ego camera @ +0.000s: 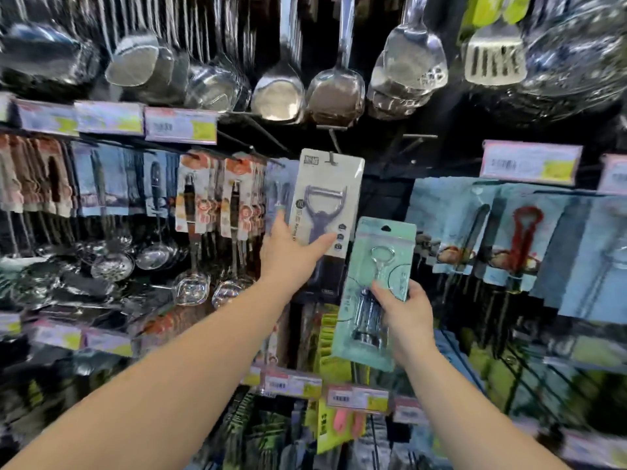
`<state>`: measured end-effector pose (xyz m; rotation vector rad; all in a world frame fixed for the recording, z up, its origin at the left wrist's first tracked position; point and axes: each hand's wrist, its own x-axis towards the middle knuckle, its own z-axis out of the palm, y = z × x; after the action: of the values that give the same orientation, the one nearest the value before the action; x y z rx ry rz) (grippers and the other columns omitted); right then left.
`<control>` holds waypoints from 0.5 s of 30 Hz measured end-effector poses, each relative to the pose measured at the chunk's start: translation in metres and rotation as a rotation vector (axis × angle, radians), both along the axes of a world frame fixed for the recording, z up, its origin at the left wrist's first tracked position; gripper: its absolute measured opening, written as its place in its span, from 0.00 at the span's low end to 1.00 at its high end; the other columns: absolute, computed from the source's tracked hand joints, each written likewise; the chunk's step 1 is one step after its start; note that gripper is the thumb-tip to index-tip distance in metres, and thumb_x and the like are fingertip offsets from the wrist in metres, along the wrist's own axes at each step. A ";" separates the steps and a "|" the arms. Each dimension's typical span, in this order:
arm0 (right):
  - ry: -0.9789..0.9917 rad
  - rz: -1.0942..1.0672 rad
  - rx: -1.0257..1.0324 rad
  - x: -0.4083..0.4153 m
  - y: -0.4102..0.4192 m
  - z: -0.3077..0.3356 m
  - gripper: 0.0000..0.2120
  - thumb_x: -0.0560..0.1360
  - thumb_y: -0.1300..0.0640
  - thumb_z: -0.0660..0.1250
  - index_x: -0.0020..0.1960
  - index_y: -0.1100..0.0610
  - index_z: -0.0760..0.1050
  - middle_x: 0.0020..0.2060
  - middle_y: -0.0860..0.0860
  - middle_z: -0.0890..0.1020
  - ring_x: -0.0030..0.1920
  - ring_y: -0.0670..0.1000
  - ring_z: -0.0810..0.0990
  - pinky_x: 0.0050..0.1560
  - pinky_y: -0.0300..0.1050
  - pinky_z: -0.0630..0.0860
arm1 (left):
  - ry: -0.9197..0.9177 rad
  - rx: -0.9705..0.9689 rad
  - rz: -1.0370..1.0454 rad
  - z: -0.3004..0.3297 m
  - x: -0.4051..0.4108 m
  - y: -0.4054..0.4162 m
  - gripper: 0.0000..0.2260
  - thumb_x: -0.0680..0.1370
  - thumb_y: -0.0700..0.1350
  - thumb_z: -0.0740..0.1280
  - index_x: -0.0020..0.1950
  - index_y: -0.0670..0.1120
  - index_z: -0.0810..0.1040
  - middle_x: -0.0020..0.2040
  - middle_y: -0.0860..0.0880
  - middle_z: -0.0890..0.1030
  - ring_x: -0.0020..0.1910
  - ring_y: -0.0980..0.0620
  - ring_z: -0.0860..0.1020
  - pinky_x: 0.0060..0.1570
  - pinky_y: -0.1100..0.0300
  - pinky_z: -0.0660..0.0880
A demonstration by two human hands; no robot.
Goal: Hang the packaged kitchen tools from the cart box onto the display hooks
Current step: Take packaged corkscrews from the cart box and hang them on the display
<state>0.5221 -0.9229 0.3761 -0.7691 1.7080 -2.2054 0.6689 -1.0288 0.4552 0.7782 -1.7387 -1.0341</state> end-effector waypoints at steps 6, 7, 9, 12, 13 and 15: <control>0.199 -0.136 -0.029 0.003 0.027 0.034 0.17 0.69 0.52 0.76 0.55 0.51 0.77 0.49 0.44 0.84 0.50 0.46 0.83 0.56 0.49 0.78 | 0.038 -0.335 0.207 -0.011 -0.007 0.018 0.35 0.76 0.58 0.70 0.78 0.48 0.60 0.74 0.47 0.66 0.73 0.47 0.63 0.73 0.48 0.61; 0.226 -0.149 -0.039 0.004 0.031 0.040 0.16 0.71 0.53 0.75 0.56 0.50 0.76 0.50 0.43 0.83 0.50 0.43 0.82 0.55 0.43 0.77 | 0.049 -0.339 0.148 -0.011 -0.011 0.022 0.33 0.76 0.57 0.69 0.77 0.49 0.62 0.71 0.49 0.68 0.71 0.49 0.65 0.72 0.49 0.63; 0.263 -0.136 -0.061 0.007 0.037 0.049 0.11 0.72 0.55 0.74 0.52 0.47 0.75 0.47 0.39 0.82 0.47 0.37 0.80 0.47 0.32 0.74 | 0.049 -0.287 -0.044 -0.008 -0.019 0.031 0.29 0.77 0.56 0.70 0.74 0.50 0.65 0.64 0.53 0.72 0.64 0.52 0.71 0.67 0.50 0.69; 0.325 -0.130 -0.071 0.013 0.038 0.055 0.10 0.72 0.58 0.74 0.47 0.48 0.75 0.44 0.42 0.84 0.44 0.40 0.82 0.43 0.31 0.74 | 0.024 -0.162 -0.298 -0.006 -0.033 0.043 0.29 0.77 0.54 0.70 0.75 0.51 0.65 0.61 0.55 0.76 0.58 0.54 0.77 0.63 0.51 0.75; 0.339 -0.126 -0.082 0.016 0.040 0.056 0.10 0.72 0.58 0.74 0.48 0.49 0.76 0.44 0.44 0.84 0.45 0.42 0.83 0.44 0.34 0.76 | 0.045 -0.144 -0.347 -0.006 -0.036 0.046 0.27 0.77 0.52 0.70 0.74 0.52 0.65 0.61 0.55 0.78 0.58 0.56 0.78 0.63 0.52 0.75; 0.346 -0.116 -0.109 0.018 0.041 0.059 0.11 0.72 0.60 0.74 0.48 0.49 0.75 0.44 0.42 0.85 0.46 0.41 0.83 0.47 0.38 0.77 | 0.107 -0.137 -0.407 -0.006 -0.041 0.052 0.23 0.79 0.48 0.70 0.72 0.52 0.66 0.58 0.58 0.80 0.58 0.60 0.79 0.63 0.55 0.76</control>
<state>0.5399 -0.8821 0.4350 -1.1649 1.8358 -2.3690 0.6275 -0.9763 0.4495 0.2803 -1.8942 -1.1835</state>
